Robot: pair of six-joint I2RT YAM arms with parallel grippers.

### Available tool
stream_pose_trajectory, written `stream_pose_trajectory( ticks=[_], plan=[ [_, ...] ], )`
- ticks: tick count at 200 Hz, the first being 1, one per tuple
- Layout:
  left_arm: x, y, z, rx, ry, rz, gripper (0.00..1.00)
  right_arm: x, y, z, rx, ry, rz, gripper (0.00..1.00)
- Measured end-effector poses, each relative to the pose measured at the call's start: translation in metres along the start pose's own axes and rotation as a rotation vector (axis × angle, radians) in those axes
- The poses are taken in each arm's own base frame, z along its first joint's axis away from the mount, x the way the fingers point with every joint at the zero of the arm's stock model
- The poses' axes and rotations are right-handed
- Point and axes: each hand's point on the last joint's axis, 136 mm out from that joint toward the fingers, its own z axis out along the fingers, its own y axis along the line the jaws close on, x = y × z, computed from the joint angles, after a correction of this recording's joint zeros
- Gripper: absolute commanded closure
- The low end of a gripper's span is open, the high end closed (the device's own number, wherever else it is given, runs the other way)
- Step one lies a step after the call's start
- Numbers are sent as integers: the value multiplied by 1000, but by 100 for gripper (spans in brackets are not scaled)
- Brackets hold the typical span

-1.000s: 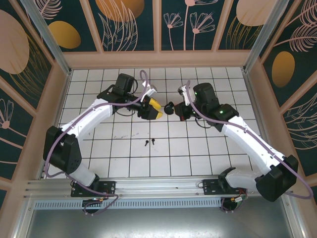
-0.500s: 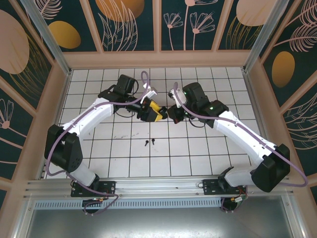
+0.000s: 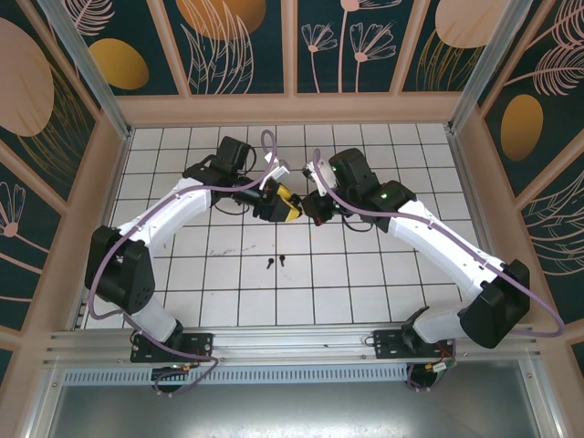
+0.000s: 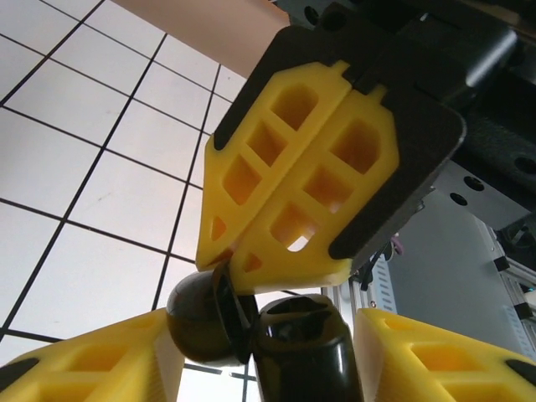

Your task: Insert the wireless bluetooth earbuds into the charging case

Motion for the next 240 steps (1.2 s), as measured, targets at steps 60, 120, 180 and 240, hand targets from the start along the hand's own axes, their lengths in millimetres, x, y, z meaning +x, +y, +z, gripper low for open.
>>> stream_pose_trajectory(
  ticks=[60,120,180,240],
  plan=[
    [3,1,0,-2,7,1,74,1,-2,0,16,9,2,100],
    [1,2,-1,-6,2,6,100,-1,-7,0,49,5,11,64],
    [-4,18,-23,-150,-137,12,100,-20,-1,-41,65,-133,107,50],
    [-57,8,-76,-398,-423,142,100,29,20,-10,38,-68,261,49]
  ],
)
